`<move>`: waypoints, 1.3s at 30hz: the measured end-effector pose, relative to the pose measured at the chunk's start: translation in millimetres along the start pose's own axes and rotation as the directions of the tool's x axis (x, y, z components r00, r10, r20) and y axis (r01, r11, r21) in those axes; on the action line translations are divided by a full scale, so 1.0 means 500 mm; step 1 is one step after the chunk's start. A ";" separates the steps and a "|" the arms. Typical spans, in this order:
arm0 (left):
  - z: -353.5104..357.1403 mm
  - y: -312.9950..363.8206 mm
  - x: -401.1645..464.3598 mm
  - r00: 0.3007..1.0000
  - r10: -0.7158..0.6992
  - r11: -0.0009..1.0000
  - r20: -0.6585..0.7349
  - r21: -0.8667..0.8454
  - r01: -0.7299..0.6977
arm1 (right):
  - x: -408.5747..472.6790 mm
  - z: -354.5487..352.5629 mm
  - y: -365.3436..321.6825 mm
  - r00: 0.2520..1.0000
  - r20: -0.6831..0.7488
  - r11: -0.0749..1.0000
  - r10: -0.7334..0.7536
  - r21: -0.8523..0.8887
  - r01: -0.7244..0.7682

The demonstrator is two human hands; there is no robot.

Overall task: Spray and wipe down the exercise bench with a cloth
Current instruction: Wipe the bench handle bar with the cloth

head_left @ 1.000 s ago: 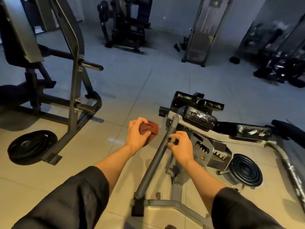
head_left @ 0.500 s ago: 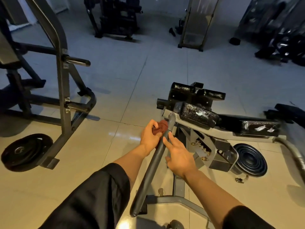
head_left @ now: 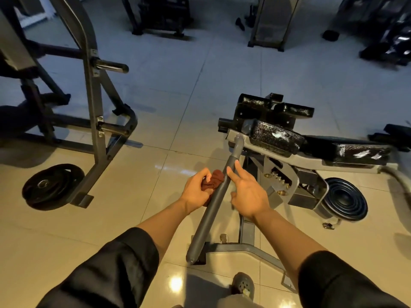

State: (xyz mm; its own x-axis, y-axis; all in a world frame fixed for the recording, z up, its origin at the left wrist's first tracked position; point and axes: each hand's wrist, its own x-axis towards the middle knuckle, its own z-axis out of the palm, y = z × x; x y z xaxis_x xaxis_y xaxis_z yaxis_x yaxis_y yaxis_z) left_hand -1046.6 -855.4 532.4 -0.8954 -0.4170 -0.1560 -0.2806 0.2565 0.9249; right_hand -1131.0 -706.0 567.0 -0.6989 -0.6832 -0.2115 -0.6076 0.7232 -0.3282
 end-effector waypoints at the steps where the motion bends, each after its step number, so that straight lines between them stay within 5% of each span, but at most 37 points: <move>1: -0.002 0.000 -0.009 1.000 0.005 1.000 0.008 -0.008 -0.005 | -0.007 0.004 -0.002 1.000 -0.002 1.000 0.001 -0.005 -0.001; 7: 0.012 0.016 -0.045 0.996 0.092 0.992 0.002 -0.081 -0.092 | -0.072 0.053 -0.020 0.998 -0.011 0.998 -0.055 -0.019 0.055; 26: 0.024 -0.123 -0.310 0.992 0.081 0.988 -0.093 0.136 -0.068 | -0.190 0.154 -0.066 0.994 -0.001 0.993 -0.113 0.018 0.113; 33: 0.054 -0.132 -0.343 0.963 0.147 0.967 -0.224 0.237 -0.093 | -0.189 0.146 -0.070 0.993 0.025 0.993 -0.114 0.008 0.114; 39: 0.037 -0.148 -0.375 0.929 0.051 0.993 -0.367 0.118 -0.008 | -0.189 0.135 -0.072 0.992 0.034 0.992 -0.125 -0.012 0.126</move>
State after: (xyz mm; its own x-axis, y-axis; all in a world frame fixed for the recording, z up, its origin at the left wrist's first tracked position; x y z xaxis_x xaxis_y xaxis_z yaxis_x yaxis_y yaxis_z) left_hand -864.2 -780.2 487.0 -0.7193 -0.6941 0.0290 -0.3123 0.3604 0.8790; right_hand -1017.5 -674.3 536.8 -0.6039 -0.7716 -0.2000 -0.6952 0.6326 -0.3414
